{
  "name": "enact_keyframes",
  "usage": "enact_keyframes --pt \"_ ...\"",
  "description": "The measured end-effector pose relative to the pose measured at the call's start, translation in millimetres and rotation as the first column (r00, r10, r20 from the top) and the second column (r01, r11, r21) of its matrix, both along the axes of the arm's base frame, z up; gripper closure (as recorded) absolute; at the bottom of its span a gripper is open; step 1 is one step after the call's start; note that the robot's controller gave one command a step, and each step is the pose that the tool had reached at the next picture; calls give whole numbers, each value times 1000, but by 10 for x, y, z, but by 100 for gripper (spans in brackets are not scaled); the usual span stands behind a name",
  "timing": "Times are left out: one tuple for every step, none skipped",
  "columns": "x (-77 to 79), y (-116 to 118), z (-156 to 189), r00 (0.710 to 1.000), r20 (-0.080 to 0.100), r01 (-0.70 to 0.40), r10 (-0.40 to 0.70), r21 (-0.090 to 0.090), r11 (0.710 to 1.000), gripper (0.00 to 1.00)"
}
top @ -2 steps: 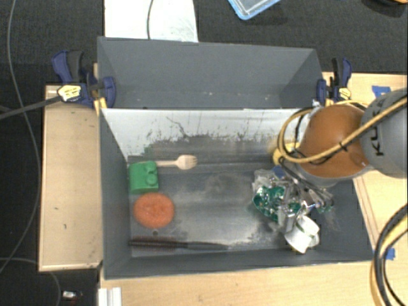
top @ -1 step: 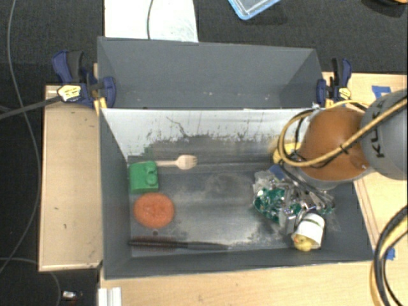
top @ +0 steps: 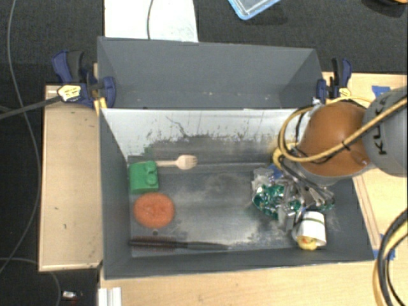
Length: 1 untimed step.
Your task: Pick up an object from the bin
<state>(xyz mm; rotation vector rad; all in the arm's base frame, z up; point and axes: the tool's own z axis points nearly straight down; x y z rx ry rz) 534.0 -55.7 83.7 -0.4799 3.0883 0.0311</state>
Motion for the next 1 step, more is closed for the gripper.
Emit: enact_keyframes --pt "4 85 612 1000 -2 -9 9 -4 1000 0"
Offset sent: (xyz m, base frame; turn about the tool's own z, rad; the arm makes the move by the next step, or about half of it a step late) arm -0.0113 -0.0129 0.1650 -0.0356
